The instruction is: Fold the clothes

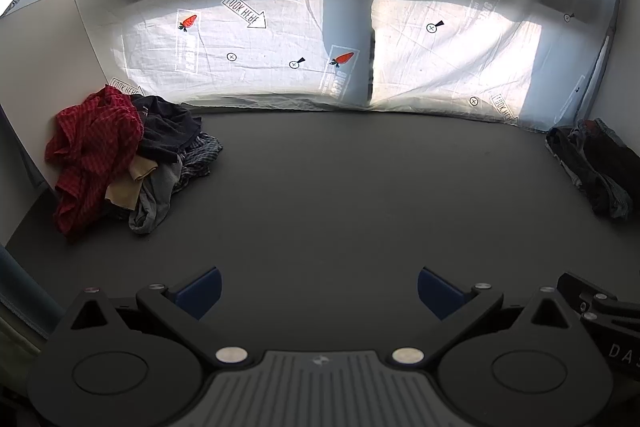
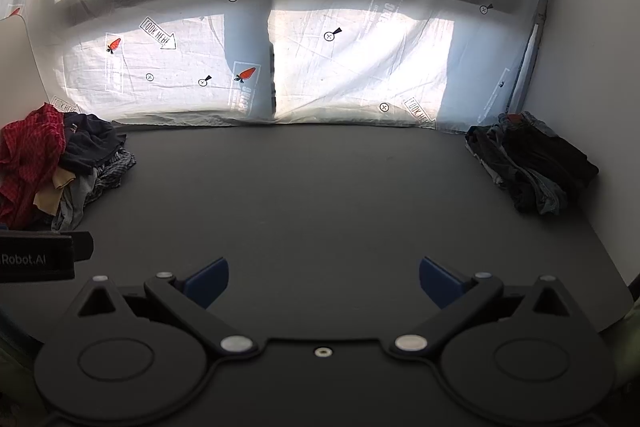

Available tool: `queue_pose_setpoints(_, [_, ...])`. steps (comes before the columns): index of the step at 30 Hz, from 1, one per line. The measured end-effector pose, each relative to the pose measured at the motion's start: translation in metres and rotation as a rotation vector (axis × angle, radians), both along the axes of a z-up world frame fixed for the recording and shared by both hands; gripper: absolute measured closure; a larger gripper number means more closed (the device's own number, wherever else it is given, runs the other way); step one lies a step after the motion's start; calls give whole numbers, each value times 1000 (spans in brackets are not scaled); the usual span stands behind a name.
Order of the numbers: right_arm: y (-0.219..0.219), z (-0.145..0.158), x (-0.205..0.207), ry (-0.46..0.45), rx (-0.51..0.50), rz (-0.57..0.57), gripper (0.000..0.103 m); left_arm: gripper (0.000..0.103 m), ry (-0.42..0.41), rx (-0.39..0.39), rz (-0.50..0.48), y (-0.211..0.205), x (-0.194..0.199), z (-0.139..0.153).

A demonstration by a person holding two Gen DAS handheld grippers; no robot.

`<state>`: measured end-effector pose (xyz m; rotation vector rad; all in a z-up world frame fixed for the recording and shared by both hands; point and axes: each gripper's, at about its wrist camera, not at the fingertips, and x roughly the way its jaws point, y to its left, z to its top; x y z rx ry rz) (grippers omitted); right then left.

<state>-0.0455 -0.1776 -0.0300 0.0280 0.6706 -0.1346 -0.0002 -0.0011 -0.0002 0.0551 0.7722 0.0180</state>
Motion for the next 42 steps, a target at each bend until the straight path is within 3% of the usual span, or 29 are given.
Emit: queue_pose_setpoints(42, [-5, 0, 14, 14, -5, -7, 0, 0, 6, 0, -17, -6, 11, -1])
